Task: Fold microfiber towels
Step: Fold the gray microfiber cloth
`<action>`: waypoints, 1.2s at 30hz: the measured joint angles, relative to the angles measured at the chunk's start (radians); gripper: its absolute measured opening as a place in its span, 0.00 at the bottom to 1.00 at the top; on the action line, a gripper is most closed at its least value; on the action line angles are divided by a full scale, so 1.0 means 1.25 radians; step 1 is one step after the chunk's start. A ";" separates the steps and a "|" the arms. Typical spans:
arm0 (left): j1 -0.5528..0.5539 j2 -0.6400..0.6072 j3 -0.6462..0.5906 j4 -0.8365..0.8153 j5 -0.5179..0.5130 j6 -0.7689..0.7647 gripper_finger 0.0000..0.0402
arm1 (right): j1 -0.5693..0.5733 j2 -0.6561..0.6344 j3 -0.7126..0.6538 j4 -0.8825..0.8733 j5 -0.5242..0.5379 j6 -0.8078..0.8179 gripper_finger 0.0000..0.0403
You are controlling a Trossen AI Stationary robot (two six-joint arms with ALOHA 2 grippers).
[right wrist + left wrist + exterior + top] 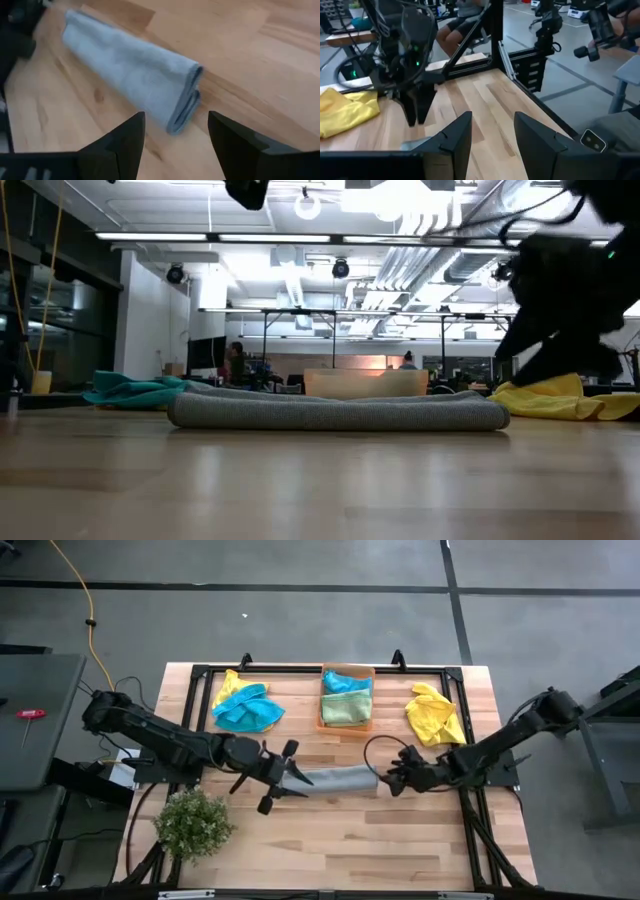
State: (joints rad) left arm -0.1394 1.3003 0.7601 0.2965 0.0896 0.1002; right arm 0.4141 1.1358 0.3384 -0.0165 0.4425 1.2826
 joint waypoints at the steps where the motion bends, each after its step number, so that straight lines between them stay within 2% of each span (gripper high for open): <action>1: -0.001 -0.007 0.000 -0.008 -0.001 -0.002 0.34 | -0.010 0.012 -0.011 0.026 -0.007 0.012 0.52; 7: -0.025 -0.072 0.002 -0.045 -0.027 -0.027 0.34 | -0.050 0.061 -0.027 0.069 -0.041 0.022 0.52; 9: -0.035 -0.128 -0.002 -0.102 -0.075 -0.049 0.34 | -0.057 0.084 -0.026 0.106 -0.053 0.017 0.52; 13: -0.071 -0.220 -0.011 -0.131 -0.197 -0.072 0.34 | -0.059 0.143 -0.026 0.179 -0.077 0.025 0.52; 22: -0.169 -0.374 -0.144 0.046 -0.375 -0.042 0.34 | -0.059 0.265 -0.003 0.272 -0.054 0.059 0.52; 29: -0.185 -0.413 -0.167 0.048 -0.404 -0.038 0.34 | -0.061 0.340 0.076 0.214 -0.039 0.035 0.51; 32: -0.190 -0.413 -0.167 0.048 -0.404 -0.035 0.34 | -0.060 0.350 0.099 0.156 -0.032 0.025 0.47; 36: -0.193 -0.413 -0.167 0.048 -0.404 -0.035 0.34 | -0.061 0.332 0.109 0.093 -0.025 -0.004 0.29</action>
State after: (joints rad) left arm -0.3809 0.7845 0.5514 0.3560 -0.4158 0.0563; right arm 0.3382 1.5509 0.4751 0.0995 0.4117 1.2782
